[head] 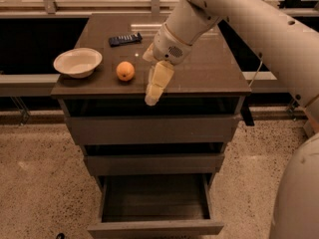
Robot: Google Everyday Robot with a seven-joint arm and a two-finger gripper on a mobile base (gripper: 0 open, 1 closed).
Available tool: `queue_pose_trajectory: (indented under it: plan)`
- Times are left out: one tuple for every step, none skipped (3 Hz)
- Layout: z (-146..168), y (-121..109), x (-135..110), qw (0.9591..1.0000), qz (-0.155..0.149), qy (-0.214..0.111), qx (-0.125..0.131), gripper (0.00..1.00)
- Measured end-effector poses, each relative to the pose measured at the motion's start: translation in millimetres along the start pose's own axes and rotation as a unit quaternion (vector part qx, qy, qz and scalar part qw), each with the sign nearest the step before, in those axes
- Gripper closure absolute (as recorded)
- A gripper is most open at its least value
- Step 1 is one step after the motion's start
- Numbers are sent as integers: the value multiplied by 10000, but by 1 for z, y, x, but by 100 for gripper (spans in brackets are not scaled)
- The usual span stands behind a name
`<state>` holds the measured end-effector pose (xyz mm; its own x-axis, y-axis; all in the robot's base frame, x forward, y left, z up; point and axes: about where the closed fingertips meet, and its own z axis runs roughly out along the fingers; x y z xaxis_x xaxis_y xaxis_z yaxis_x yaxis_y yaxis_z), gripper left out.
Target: Place orange into bottom drawer
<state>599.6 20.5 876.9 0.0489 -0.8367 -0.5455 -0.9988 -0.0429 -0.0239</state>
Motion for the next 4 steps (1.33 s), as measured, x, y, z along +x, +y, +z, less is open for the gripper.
queue_pose_trajectory:
  plan:
    - [11,-26,-10,9994,-258,47,244,0]
    - [26,-69,-22,9972,-453,-115,590,0]
    - [46,-99,-33,9952,-481,-426,739,0]
    - [48,-102,-33,9950,-471,-457,755,0]
